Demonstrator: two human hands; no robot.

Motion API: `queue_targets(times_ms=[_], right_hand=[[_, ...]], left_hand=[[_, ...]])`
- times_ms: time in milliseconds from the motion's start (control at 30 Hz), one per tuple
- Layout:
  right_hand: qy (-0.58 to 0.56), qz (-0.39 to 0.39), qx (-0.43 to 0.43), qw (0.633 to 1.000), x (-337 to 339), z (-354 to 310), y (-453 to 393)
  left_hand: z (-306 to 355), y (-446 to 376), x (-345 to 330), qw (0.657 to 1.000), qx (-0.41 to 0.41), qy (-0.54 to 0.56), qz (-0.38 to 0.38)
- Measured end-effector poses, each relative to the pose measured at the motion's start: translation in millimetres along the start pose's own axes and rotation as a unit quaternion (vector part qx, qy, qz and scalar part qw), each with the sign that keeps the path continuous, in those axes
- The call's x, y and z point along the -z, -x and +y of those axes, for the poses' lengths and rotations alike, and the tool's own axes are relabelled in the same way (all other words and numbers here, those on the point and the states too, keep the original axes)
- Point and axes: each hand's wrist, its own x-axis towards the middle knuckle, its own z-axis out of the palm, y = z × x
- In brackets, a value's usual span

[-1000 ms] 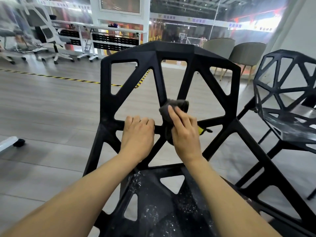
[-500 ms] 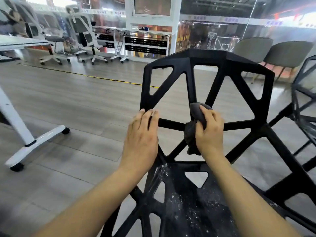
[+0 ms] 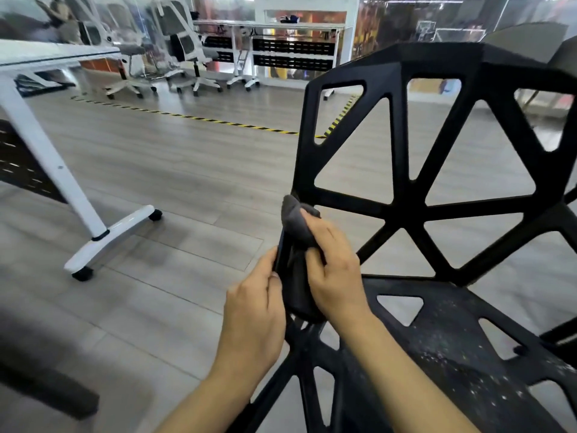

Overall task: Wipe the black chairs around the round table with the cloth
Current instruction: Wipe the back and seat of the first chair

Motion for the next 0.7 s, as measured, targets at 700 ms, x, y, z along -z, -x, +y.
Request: queue_targets(times_ms=[700], right_hand=[[0.065, -0.042, 0.047, 0.996, 15.1, -9.1, -31.0]], left_hand=[[-5.6, -1.8, -9.4, 0.998, -0.049, 0.040, 0.003]])
